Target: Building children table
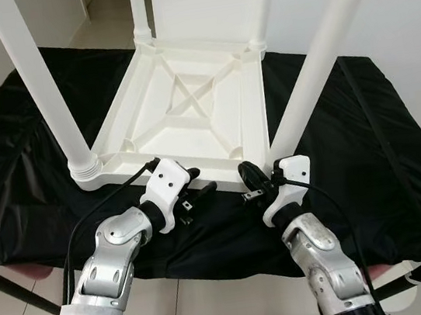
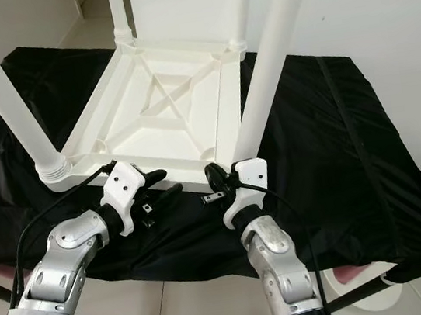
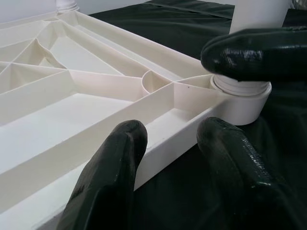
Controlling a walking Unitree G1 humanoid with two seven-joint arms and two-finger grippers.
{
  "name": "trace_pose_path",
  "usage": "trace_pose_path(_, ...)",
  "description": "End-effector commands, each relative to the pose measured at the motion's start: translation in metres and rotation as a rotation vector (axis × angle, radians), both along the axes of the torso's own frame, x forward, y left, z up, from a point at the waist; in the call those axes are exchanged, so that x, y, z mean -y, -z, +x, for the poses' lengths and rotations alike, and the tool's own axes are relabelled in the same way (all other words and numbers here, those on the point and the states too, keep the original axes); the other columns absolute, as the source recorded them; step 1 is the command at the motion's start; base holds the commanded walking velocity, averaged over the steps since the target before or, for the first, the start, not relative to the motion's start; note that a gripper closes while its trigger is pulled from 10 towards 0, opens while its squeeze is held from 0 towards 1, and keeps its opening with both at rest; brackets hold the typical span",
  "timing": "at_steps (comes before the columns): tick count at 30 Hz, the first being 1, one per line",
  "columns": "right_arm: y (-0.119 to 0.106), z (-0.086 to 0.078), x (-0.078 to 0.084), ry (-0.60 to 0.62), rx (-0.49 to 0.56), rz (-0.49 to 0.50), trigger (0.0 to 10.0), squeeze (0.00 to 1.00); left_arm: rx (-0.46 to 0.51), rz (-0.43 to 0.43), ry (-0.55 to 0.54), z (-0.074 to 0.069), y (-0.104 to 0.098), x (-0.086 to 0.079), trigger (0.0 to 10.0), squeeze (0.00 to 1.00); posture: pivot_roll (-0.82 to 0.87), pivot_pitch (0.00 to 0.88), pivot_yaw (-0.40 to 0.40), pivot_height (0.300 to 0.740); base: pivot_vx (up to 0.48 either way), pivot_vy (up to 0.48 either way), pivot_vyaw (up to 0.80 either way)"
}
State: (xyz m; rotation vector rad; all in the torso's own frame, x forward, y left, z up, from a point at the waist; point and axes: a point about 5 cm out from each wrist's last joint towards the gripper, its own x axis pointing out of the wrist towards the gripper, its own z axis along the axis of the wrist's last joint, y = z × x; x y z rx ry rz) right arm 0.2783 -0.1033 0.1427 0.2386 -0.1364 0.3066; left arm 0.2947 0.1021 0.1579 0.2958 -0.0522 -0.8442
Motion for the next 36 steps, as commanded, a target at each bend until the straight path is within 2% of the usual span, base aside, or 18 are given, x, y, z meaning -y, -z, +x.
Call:
trace_pose_path(1,0.003,0.002,0.009,0.073,-0.010,0.004,10.0,0.00,0.005,-0.002,-0.027,0.003,0.001,-0.001,10.0,0.00,0.11,0.082,-0.062,0.740,0.000,0.000,0.00)
trace_pose_path(5,0.004,0.001,0.019,0.139,-0.011,-0.002,10.0,0.00,0.011,0.002,-0.029,0.005,0.000,-0.002,10.0,0.00,0.11,0.082,-0.062,0.740,0.000,0.000,0.00)
trace_pose_path(7,0.004,-0.001,0.034,0.217,-0.006,-0.024,10.0,0.00,0.023,0.014,-0.028,0.009,-0.001,-0.002,10.0,0.00,0.10,0.080,-0.064,0.740,0.000,0.000,0.00)
trace_pose_path(21,0.010,-0.006,0.068,0.359,-0.012,-0.096,10.0,0.00,0.085,0.086,0.030,0.025,-0.012,0.007,10.0,0.00,0.09,0.074,-0.048,0.740,0.000,0.000,0.00)
trace_pose_path(23,0.010,-0.008,0.067,0.349,-0.011,-0.094,10.0,0.00,0.091,0.093,0.055,0.026,-0.014,0.011,10.0,0.00,0.09,0.075,-0.044,0.740,0.000,0.000,0.00)
trace_pose_path(25,0.009,-0.012,0.058,0.276,-0.006,-0.068,10.0,0.00,0.096,0.108,0.106,0.027,-0.015,0.019,10.0,0.00,0.09,0.075,-0.041,0.740,0.000,0.000,0.00)
trace_pose_path(29,0.008,-0.016,0.048,0.207,0.008,-0.063,10.0,0.00,0.094,0.141,0.170,0.027,-0.012,0.028,10.0,0.00,0.08,0.073,-0.034,0.740,0.000,0.000,0.00)
trace_pose_path(36,0.005,-0.021,0.045,0.152,0.020,-0.078,10.0,0.00,0.080,0.192,0.270,0.024,-0.003,0.040,10.0,0.00,0.06,0.070,-0.021,0.740,0.000,0.000,0.00)
